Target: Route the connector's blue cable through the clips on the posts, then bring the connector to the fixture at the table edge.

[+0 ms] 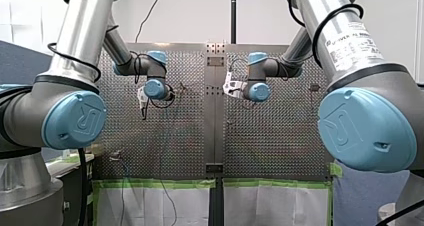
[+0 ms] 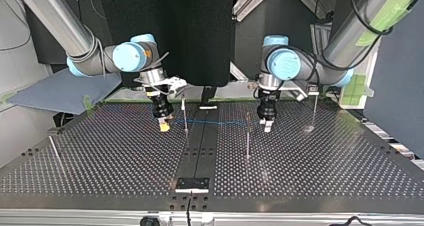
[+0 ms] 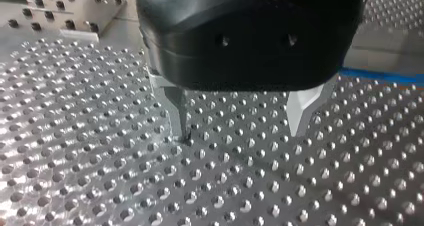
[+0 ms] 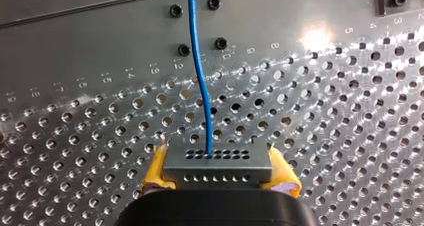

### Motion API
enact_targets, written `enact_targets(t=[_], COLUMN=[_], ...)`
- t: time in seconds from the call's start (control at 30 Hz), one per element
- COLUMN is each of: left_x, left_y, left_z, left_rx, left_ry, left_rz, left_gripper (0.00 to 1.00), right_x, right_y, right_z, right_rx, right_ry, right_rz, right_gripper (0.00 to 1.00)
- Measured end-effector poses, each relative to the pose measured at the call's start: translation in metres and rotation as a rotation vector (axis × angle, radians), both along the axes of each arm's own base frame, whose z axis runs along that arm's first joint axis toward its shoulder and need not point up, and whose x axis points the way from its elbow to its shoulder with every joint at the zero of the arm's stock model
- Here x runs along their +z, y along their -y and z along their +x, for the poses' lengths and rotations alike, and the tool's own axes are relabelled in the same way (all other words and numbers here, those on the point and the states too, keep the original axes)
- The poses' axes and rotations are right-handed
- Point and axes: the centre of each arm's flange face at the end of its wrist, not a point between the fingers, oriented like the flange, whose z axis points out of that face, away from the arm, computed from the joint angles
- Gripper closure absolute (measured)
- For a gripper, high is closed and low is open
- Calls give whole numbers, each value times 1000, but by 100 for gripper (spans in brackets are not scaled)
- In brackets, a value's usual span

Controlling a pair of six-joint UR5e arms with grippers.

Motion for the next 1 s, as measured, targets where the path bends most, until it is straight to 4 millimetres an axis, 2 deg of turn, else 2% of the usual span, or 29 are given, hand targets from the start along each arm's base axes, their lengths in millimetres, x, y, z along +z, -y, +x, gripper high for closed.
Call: enact_targets(t=[0.37,1.0], left_x=[10,3], left_y=[-1,5], left_z=[-18,-49], left_rx=[-18,-87], left_ry=[45,20], left_rz=[-85,-87], left_gripper=[0,0], right_x=[-1,-1], right_y=[0,0], right_z=[-1,-1], right_rx=[2,7], right_ry=[-6,-10], right_rz=[3,8], right_gripper=[100,100])
